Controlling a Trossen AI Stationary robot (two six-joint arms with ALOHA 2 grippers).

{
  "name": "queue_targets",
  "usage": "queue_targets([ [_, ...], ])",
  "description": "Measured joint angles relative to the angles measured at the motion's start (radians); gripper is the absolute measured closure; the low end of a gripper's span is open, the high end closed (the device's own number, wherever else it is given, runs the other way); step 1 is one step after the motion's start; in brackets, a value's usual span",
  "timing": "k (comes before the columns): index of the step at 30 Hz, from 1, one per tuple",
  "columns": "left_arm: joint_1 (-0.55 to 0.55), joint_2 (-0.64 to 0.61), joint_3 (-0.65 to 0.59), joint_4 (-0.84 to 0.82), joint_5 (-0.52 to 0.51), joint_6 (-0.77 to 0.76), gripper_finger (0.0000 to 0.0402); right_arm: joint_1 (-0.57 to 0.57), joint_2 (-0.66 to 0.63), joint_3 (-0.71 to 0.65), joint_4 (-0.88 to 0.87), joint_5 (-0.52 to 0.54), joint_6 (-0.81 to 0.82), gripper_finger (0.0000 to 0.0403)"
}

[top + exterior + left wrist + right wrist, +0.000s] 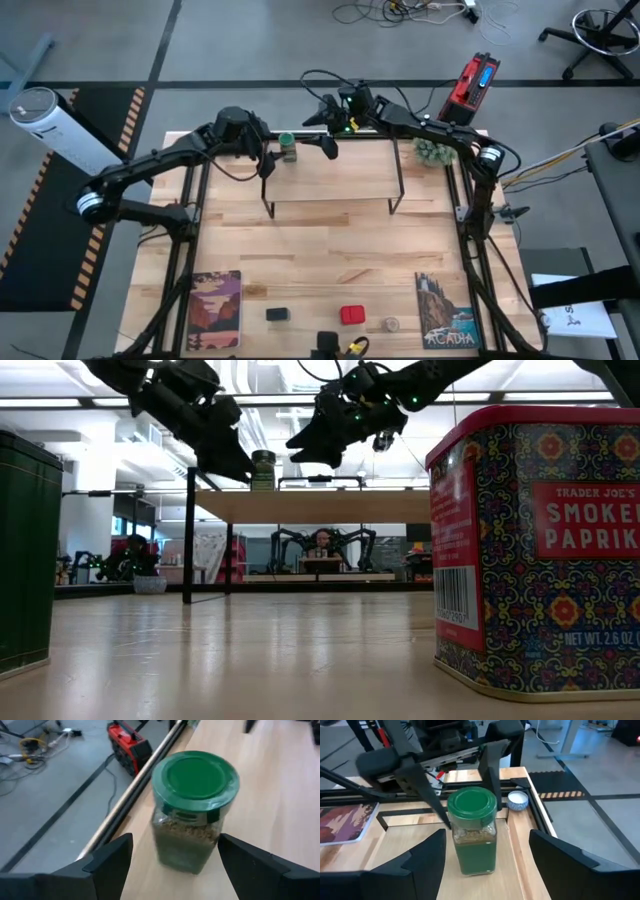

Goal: Shelf spices
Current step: Remove the green seasoning bottle from the shelf

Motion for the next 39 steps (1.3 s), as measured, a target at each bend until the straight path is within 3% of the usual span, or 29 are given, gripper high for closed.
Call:
queue_targets([
  [12,-0.017,0.046,0.000,0.042,0.106,-0.041,0.0126,0.030,0.004,-0.005,-0.012,-0.006,0.005,0.0147],
  [22,-0.047,0.051,0.000,0.110,0.105,-0.041,0.0125,0.044,0.004,-0.005,-0.037,-0.006,0.005,0.0142],
  [35,-0.052,0.051,0.000,0.141,0.103,-0.016,0.0137,0.065,0.004,-0.005,-0.030,-0.038,-0.016,0.0164],
  [39,-0.052,0.051,0.000,0.144,0.103,-0.017,0.0136,0.065,0.003,-0.006,-0.060,0.014,-0.035,0.0164],
])
